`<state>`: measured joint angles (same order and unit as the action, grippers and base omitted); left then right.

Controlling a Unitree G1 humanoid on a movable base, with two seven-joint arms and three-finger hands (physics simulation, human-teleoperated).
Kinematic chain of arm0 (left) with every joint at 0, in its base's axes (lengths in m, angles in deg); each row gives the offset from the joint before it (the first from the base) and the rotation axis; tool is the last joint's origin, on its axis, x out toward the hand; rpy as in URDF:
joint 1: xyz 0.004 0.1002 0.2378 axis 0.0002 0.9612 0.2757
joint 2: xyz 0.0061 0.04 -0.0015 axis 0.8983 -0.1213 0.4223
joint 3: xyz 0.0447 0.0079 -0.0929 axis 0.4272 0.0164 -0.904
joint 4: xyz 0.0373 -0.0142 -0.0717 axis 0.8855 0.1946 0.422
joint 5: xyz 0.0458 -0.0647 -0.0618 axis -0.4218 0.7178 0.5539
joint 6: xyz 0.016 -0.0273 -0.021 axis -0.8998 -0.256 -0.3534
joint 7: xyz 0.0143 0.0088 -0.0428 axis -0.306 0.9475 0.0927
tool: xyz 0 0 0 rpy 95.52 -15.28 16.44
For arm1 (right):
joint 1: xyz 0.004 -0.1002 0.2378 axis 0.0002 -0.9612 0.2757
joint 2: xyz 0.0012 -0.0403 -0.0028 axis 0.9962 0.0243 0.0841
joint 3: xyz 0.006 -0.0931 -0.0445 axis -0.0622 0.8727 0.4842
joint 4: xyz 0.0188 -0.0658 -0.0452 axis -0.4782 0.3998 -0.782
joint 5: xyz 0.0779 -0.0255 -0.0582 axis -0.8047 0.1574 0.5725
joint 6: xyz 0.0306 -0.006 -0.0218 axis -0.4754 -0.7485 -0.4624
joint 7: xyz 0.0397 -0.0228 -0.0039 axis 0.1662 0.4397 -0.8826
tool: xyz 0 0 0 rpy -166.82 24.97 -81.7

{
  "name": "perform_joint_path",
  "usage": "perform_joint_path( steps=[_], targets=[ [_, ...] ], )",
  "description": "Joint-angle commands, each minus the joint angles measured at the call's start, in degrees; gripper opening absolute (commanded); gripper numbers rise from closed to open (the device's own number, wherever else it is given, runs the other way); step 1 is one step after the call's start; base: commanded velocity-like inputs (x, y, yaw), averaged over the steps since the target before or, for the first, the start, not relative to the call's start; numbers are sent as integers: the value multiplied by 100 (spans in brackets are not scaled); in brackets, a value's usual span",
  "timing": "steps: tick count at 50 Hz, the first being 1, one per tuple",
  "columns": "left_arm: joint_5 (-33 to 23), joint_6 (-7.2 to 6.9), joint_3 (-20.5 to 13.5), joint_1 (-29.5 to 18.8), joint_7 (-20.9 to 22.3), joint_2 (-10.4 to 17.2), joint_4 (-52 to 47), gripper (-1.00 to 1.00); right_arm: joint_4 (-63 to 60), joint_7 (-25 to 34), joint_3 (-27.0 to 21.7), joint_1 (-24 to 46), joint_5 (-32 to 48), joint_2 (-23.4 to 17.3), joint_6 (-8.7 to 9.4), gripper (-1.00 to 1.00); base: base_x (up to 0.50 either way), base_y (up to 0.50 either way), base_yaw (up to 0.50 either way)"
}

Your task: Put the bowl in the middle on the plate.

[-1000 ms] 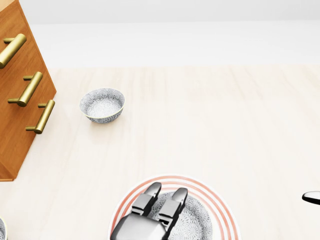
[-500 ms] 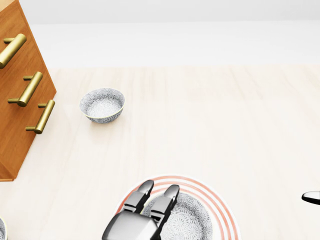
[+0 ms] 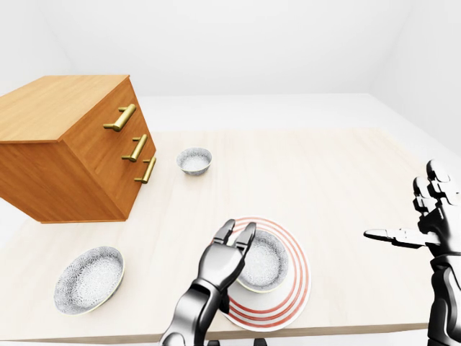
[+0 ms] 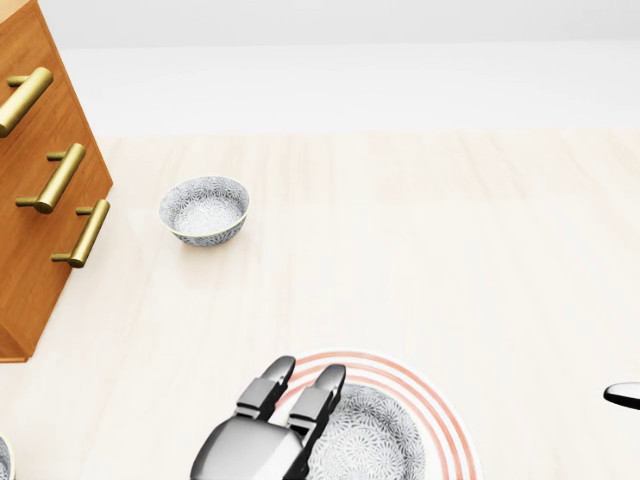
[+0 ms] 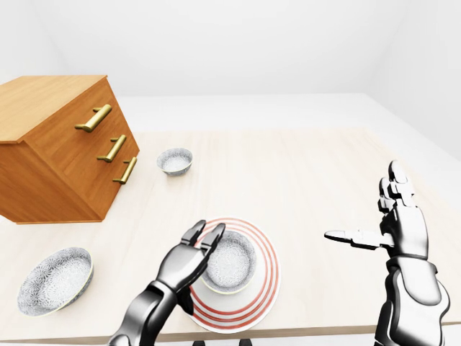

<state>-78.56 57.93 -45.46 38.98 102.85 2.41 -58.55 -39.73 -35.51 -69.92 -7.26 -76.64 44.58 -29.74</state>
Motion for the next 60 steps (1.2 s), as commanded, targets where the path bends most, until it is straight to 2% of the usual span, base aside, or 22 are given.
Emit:
perform_joint_path(
  steps=[1,12,22,29,30,38,42,46,47,51,52,53,55,59,60],
  targets=[
    [-9,50,-170,-26,116,-2,-40,100,-27,9,-10,-7,3,8,0,100,0,0,0],
    [53,140,-424,-132,153,-41,73,100,64,-2,13,10,21,6,0,100,0,0,0],
    [136,151,-713,-215,384,-59,-70,100,67,-10,23,-3,12,2,0,100,0,0,0],
    [126,174,-737,-211,395,-77,-70,100,68,-10,22,-3,13,3,0,100,0,0,0],
    [328,98,-1093,-418,598,-35,-186,100,116,-8,35,-6,31,5,0,100,0,0,0],
    [412,178,-1500,-591,799,-103,-241,100,53,4,18,-6,36,5,0,100,0,0,0],
    [627,43,-1711,-683,907,-167,-340,100,39,-7,31,12,44,0,0,100,0,0,0],
    [950,-220,-1935,-841,1066,-232,-524,100,47,-15,32,13,45,0,0,100,0,0,0],
    [1043,-344,-2067,-942,1103,-233,-575,100,49,-17,36,14,46,0,0,100,0,0,0],
    [1391,-355,-2254,-1115,1175,-248,-675,100,15,-2,18,-3,41,6,0,100,0,0,0],
    [1525,-355,-2445,-1313,1128,-211,-613,100,22,0,19,3,43,2,0,100,0,0,0],
    [1638,-355,-2486,-1362,1108,-207,-595,100,40,0,17,7,40,-1,0,100,0,0,0],
    [1763,-355,-2487,-1411,1257,-223,-817,100,60,-2,17,-3,38,5,0,100,0,0,0],
    [1971,-355,-2488,-1513,1226,-207,-901,100,79,-7,24,-3,37,1,0,100,0,0,0],
    [2222,-355,-2492,-1540,1264,-276,-927,100,87,-13,30,6,39,-2,0,100,0,0,0]
  ],
)
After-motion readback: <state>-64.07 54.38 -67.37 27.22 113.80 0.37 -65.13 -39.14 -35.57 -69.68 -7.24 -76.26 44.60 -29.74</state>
